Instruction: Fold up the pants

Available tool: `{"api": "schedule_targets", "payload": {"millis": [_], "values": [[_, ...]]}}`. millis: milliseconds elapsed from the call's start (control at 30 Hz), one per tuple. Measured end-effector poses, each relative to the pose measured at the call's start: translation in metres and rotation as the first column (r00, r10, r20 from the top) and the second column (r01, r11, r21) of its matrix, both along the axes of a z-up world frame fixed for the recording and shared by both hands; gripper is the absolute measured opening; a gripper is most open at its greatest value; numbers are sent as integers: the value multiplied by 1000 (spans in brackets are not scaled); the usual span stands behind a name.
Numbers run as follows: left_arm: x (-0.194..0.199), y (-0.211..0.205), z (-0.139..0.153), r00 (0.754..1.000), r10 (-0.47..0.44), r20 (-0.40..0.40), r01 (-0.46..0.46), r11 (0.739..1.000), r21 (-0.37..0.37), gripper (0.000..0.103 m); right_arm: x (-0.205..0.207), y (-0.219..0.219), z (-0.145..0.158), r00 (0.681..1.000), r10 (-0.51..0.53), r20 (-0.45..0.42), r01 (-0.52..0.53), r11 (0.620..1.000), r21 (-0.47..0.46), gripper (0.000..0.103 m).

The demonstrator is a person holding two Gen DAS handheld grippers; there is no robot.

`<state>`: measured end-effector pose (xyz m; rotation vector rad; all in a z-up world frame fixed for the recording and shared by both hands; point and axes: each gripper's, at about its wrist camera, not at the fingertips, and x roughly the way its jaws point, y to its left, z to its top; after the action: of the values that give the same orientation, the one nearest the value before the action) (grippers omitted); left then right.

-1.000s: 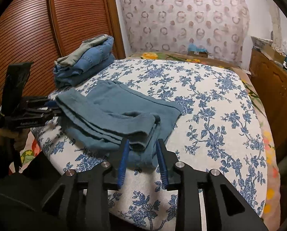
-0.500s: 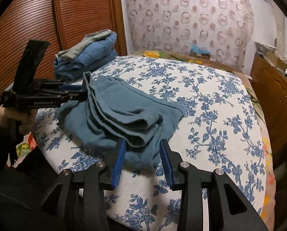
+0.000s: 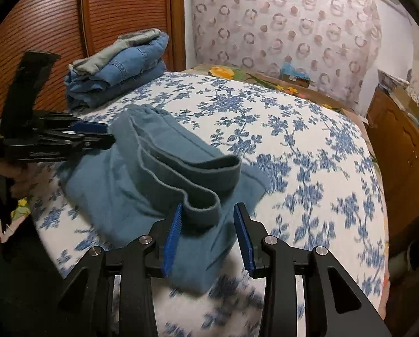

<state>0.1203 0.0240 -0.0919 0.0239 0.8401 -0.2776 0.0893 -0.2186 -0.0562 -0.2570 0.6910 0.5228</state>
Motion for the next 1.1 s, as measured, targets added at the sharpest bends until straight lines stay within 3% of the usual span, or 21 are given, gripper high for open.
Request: {"api": "schedule_targets", "payload": {"millis": [333, 500, 533, 567, 600, 633, 700, 867, 1000, 1100], "values": [[16, 4, 8, 1000, -18, 0, 18, 998, -55, 36, 40, -1, -1, 999, 17, -41, -15, 998, 67, 39], [23, -2, -1, 999, -32, -34, 31, 999, -34, 36, 48, 3, -7, 999, 13, -45, -9, 997, 82, 39], [22, -2, -1, 999, -31, -26, 30, 999, -37, 35, 48, 5, -9, 999, 19, -45, -15, 996, 83, 39], [20, -2, -1, 999, -32, -18, 32, 999, -38, 27, 48, 6, -9, 999, 22, -48, -18, 997, 81, 39], [18, -2, -1, 999, -35, -9, 35, 999, -35, 22, 48, 6, -8, 999, 24, -46, -20, 996, 84, 35], [16, -3, 2, 999, -34, 4, 34, 999, -31, 18, 47, 5, -7, 999, 28, -43, -24, 995, 96, 23], [11, -3, 8, 999, -34, 21, 35, 998, -43, 14, 44, 1, -4, 999, 41, -33, -37, 992, 120, 18], [2, 6, 39, 993, 2, 119, 12, 993, -118, 12, 30, -9, 10, 999, 11, 31, -16, 987, 162, 16], [12, 1, 44, 991, 8, 131, 2, 997, -76, 12, 28, -5, 18, 996, -36, 86, 23, 989, 146, 16], [23, 0, 35, 994, 17, 107, -12, 998, -55, 12, 37, -2, 18, 994, -75, 78, 63, 987, 146, 16]]}}
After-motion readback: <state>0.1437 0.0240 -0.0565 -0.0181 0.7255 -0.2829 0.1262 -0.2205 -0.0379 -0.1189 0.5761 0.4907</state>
